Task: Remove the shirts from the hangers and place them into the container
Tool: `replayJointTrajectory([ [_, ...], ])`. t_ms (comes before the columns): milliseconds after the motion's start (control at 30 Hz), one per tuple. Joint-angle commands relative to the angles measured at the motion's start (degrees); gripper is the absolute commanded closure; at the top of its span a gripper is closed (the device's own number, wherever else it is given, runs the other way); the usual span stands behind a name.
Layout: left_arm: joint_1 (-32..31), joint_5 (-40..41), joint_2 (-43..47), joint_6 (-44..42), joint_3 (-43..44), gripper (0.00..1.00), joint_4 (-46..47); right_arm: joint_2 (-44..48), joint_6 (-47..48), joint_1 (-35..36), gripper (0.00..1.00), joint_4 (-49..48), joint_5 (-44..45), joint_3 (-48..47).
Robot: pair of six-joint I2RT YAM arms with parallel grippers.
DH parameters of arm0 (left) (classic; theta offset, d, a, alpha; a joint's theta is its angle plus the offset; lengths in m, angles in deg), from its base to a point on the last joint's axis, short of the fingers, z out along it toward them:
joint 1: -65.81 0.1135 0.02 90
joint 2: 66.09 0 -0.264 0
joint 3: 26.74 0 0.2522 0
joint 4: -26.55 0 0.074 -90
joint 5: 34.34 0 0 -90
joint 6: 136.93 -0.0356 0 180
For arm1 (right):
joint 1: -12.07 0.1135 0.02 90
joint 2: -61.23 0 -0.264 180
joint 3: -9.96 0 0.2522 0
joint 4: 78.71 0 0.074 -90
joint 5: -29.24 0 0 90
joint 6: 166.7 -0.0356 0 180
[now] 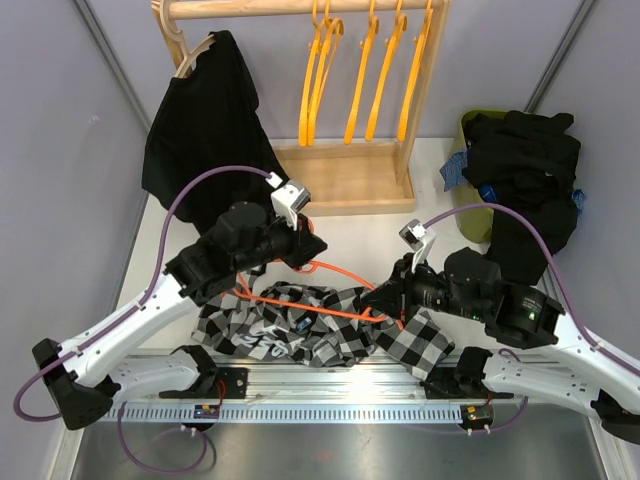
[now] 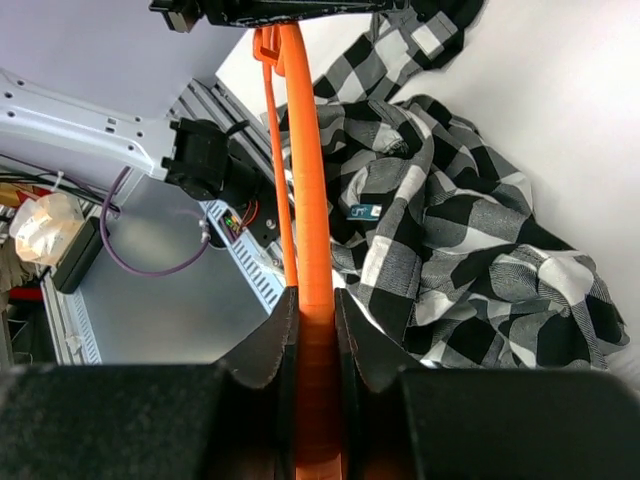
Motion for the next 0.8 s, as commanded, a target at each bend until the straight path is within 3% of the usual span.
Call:
replayJointTrajectory([
  [0, -0.51, -0.34, -0.20, 1.60, 4.75, 0.91, 4.62, 0.03, 1.71, 0.33, 1.00, 0.33, -1.01, -2.83],
  [33, -0.59, -0.34, 0.07, 1.86, 4.40, 0.64, 4.27, 0.38, 2.24, 0.42, 1.00, 1.39, -0.39, -3.97],
  [100, -0.60, 0.53, 2.25, 2.39, 2.13, 0.42, 4.27, 1.08, 4.17, 0.33, 1.00, 4.20, 1.54, -7.66],
  [133, -0.68, 0.97, 3.22, 2.91, 1.16, 0.08, 4.18, 1.60, 4.79, 0.33, 1.00, 5.00, 2.07, -8.98],
  [167, -0.68, 1.85, 4.28, 3.00, -0.85, 0.01, 4.18, 1.78, 6.36, 0.33, 1.00, 6.66, 2.43, -11.95],
  [433, -1.65, 7.38, 19.90, 6.68, -9.83, 0.01, -2.14, -2.07, 13.93, 0.33, 1.00, 6.68, 3.57, -26.28],
  [767, -1.91, 13.28, 35.31, 11.35, -16.16, 0.01, -12.16, -13.23, 22.89, 0.42, 1.00, -8.86, 14.99, -36.14],
])
